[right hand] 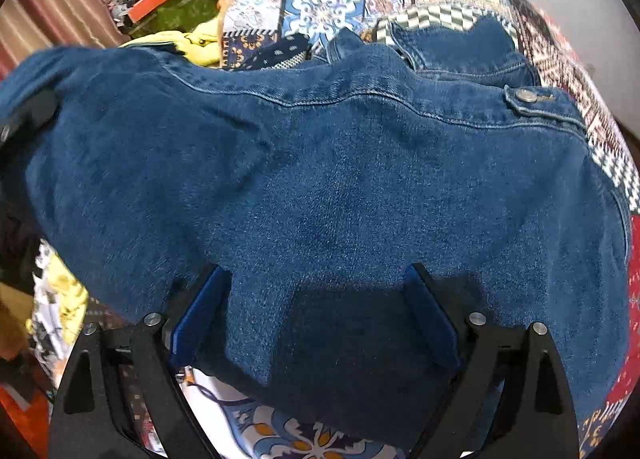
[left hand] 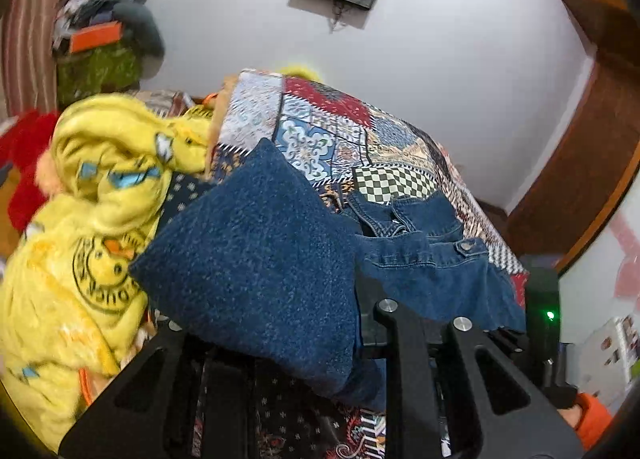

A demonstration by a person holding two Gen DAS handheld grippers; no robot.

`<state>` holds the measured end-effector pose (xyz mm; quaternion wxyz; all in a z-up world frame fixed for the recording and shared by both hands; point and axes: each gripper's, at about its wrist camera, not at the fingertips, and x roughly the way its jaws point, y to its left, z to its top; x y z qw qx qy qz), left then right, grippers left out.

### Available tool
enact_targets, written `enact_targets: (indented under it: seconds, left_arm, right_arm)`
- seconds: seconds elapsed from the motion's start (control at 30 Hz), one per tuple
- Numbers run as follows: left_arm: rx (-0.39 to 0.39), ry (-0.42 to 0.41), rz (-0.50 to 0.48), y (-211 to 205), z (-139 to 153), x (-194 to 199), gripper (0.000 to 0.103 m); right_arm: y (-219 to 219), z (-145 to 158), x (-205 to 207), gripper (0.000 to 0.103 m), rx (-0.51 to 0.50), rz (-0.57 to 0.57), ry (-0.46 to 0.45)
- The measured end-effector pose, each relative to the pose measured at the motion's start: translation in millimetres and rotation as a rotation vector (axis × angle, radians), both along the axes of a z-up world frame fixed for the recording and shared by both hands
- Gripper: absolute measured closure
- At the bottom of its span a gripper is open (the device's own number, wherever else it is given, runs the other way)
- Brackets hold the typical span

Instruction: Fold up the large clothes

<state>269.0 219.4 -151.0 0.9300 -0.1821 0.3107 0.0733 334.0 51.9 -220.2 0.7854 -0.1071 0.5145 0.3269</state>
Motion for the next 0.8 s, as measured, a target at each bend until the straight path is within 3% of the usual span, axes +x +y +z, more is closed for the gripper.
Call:
enact_targets:
  seconds: [0.17, 0.4, 0.5, 0.63, 0.7, 0.8]
  left_arm:
    - [-0.003, -0.044, -0.076, -27.2, 29.8, 27.2, 0.081]
    - [0.078, -0.091, -0.271, -136.5, 57.6, 69.1, 0.082]
    - [0.088, -0.048, -0.414, -196.8, 42.3, 89.3, 0.082]
    - [0.161, 0.106, -0.556, -263.5, -4.3, 102.3, 0.082]
    - [0.183, 0.157, -0.611, -282.7, -25.9, 99.2, 0.082]
    - [0.155, 0.228, -0.678, -292.6, -53.9, 95.9, 0.082]
  right_arm:
    - [-23.1, 18.2, -6.6, 0.014, 0.046, 0.034, 0.004]
    - [-139.2, 46.4, -5.0, 0.014, 0.077, -0.212, -0.067]
    - [-188.0, 60.0, 2.1, 0.014, 0.050, -0.301, -0.114]
    - [-239.1, 74.1, 6.4, 0.014, 0.002, -0.410, -0.156]
    - [-264.4, 80.4, 6.6, 0.014, 0.002, -0.463, -0.165]
    - [-288.4, 84.1, -1.6, 0.014, 0.006, -0.507, -0.168]
